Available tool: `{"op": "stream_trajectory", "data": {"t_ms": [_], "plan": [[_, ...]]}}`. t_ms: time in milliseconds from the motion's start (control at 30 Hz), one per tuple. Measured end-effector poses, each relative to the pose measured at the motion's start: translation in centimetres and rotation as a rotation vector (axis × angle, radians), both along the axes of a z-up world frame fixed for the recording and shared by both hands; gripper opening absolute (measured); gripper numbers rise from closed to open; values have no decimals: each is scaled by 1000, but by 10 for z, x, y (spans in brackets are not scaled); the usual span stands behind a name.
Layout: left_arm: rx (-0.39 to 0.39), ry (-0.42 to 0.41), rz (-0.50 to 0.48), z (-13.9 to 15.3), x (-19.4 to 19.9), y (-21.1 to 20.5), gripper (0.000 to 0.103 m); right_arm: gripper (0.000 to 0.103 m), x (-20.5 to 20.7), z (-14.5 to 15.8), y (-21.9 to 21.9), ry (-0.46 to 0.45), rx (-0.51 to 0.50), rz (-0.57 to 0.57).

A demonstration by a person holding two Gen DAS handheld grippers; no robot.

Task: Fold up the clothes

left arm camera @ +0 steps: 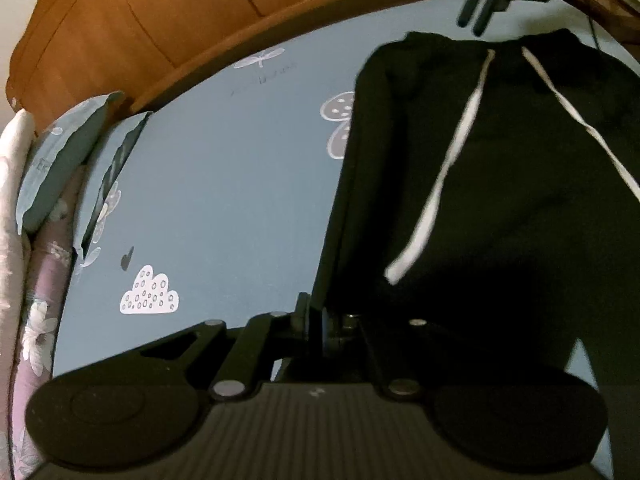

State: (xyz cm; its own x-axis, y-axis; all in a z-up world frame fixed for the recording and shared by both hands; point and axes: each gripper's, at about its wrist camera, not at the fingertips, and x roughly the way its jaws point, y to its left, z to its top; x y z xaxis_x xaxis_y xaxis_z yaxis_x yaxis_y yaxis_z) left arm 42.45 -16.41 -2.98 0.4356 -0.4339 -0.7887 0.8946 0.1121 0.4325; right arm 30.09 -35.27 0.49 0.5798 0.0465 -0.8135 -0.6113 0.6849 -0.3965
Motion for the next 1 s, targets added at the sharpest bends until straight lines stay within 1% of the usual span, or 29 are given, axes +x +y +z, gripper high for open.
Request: {"op": "stream_trajectory", "data": {"t_ms": [67,133,167,233,267,333,400,433,567,633,767,800,833,867,1000], "plan": [[2,2,3,-2,-2,0,3,14,4,0,-7,-4,28,7],[3,0,7,-3,-6,0,3,16,15,-2,-18,-7,59,-6],[4,1,11,-3,-7,0,3,19,22,-3,-24,-11,72,-13],[5,4,17,-4,-8,1,3,35,32,-5,-36,-28,92,-20],[6,4,19,-5,-9,1,3,39,37,-5,-42,-39,100,-20],[8,6,22,-6,-13,2,3,62,46,-4,-53,-39,123,-15],[8,3,21,-7,-15,2,3,65,57,-7,-62,-12,143,-1],[7,4,21,-8,-17,2,3,66,64,-9,-67,16,156,-1],[5,19,26,-9,-26,6,3,66,100,-28,-87,170,240,-18],[6,25,28,-11,-29,6,3,67,115,-40,-92,225,268,-19],[12,35,32,-14,-31,6,3,67,141,-59,-102,322,331,-29],[14,37,32,-15,-30,6,3,57,141,-62,-102,335,332,-27],[16,40,33,-16,-30,6,3,25,140,-64,-102,348,334,-25],[17,41,32,-16,-29,6,3,15,139,-66,-102,358,335,-23],[13,48,42,-15,-27,5,3,12,116,-50,-99,289,305,-19]]}}
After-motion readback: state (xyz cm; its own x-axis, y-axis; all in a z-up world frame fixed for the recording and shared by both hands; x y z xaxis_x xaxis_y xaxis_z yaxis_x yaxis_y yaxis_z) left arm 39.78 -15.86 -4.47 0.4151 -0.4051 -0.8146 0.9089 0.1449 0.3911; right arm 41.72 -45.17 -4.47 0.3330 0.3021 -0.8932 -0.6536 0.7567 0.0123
